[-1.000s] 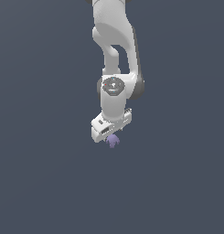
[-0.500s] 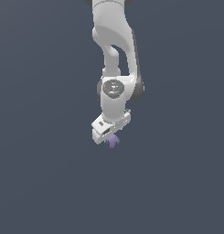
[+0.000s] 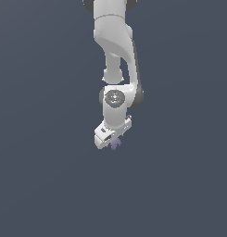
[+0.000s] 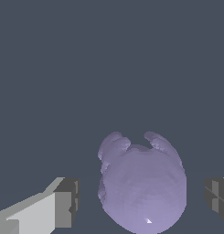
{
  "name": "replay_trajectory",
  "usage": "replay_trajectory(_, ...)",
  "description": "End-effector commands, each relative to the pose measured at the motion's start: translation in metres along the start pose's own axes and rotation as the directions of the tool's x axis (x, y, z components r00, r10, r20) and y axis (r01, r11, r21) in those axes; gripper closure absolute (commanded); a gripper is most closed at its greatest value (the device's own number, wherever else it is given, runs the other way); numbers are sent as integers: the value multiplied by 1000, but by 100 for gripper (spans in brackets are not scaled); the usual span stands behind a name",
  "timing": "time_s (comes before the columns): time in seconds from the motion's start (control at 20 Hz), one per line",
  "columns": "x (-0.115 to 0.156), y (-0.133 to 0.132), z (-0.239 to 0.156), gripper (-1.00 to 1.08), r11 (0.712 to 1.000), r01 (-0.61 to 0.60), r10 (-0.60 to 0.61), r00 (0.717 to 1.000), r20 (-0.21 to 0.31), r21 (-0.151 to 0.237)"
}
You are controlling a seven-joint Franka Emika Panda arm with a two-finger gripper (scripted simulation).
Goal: Pick up the object and move it to a goal position.
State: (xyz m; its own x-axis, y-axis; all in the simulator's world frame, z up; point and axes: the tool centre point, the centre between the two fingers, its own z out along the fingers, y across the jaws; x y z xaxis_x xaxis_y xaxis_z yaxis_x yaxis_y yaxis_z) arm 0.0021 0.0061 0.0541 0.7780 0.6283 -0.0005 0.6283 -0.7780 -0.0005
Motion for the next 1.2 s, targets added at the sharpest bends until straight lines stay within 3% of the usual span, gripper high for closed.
replay_trajectory(0.0,0,0,10,-92,1000,1,-1,1000,0,0)
replay_trajectory(0.2,1,1,14,-92,1000,1,-1,1000,0,0)
replay_trajectory(0.25,1,1,14,108,1000,1,-1,1000,0,0)
replay_trajectory(1.15,-5,8,-6,108,1000,1,-1,1000,-1,-1)
